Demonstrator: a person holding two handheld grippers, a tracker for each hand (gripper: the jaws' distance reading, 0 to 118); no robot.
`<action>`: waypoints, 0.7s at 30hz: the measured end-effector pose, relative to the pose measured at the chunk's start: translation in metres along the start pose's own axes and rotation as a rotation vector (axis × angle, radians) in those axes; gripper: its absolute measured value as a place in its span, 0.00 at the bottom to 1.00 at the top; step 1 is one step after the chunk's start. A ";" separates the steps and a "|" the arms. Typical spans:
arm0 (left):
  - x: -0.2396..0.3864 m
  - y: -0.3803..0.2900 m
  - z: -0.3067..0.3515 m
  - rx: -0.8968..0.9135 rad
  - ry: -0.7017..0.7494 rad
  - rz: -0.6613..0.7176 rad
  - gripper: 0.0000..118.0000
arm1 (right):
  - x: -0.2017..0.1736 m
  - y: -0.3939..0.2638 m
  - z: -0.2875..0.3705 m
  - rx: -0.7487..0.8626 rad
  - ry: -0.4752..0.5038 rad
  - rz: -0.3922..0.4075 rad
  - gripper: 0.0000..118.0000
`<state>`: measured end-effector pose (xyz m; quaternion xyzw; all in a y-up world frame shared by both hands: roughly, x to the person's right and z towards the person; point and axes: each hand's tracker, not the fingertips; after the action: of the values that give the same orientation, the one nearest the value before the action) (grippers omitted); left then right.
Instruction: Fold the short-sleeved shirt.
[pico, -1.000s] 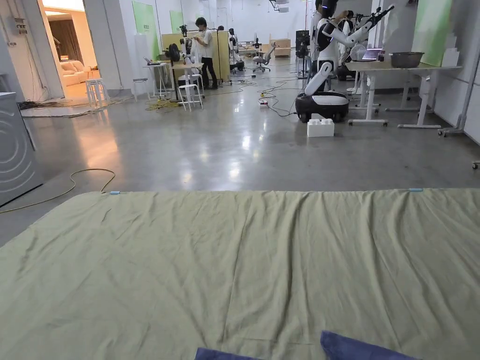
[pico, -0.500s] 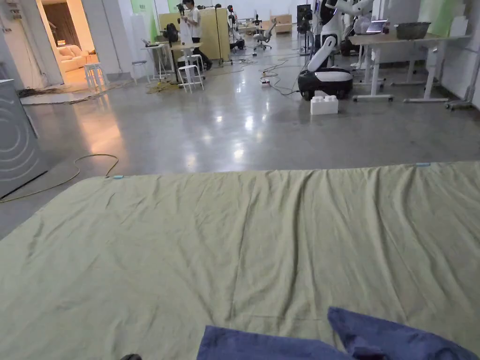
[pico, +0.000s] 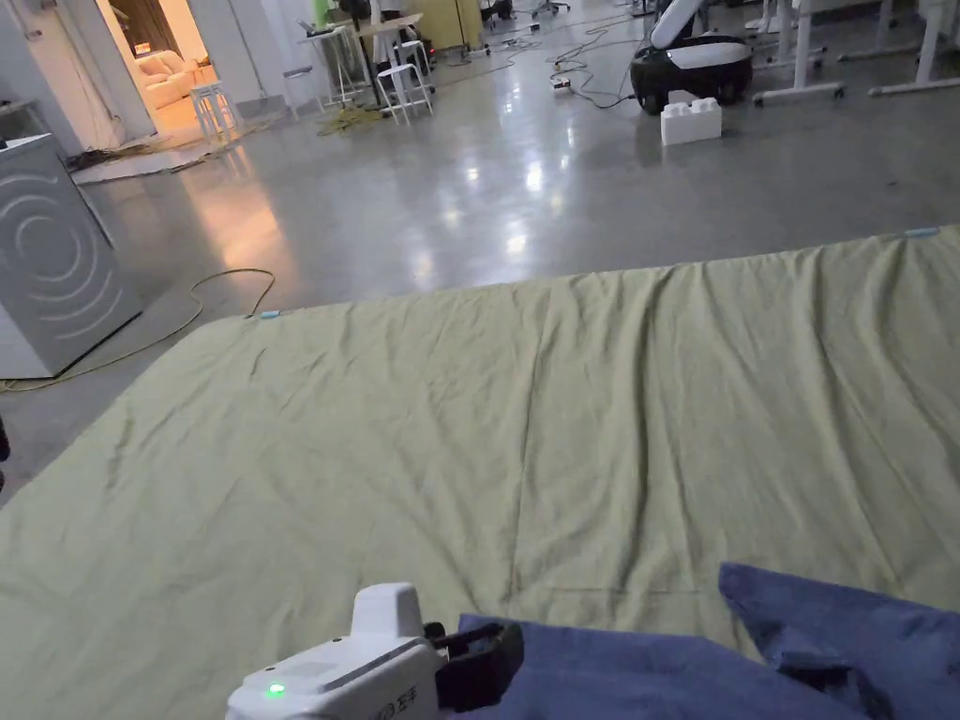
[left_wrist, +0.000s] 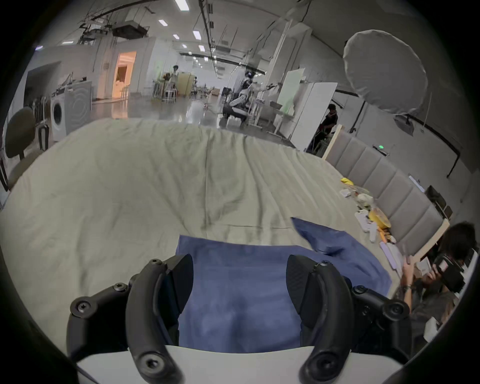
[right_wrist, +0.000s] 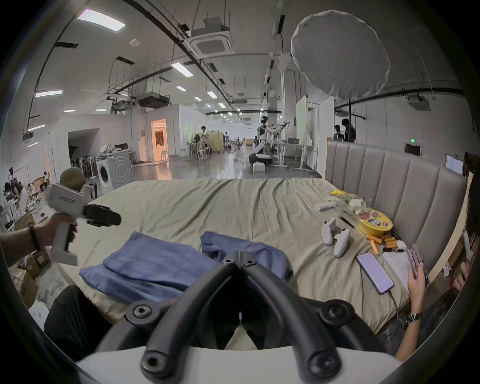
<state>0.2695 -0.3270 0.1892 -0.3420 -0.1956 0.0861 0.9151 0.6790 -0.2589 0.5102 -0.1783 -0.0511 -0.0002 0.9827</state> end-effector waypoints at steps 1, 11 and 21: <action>-0.004 0.002 -0.017 -0.065 0.042 0.001 0.64 | 0.002 -0.002 -0.002 -0.012 -0.009 -0.001 0.00; -0.025 -0.017 -0.107 -0.226 0.185 -0.062 0.12 | 0.025 -0.016 -0.008 -0.110 -0.075 -0.017 0.00; 0.003 -0.018 -0.125 -0.347 0.243 -0.205 0.04 | 0.039 0.020 -0.079 -0.166 -0.027 -0.019 0.00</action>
<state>0.3247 -0.4140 0.1159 -0.4804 -0.1297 -0.0838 0.8633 0.7263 -0.2670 0.4336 -0.2586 -0.0658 -0.0112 0.9637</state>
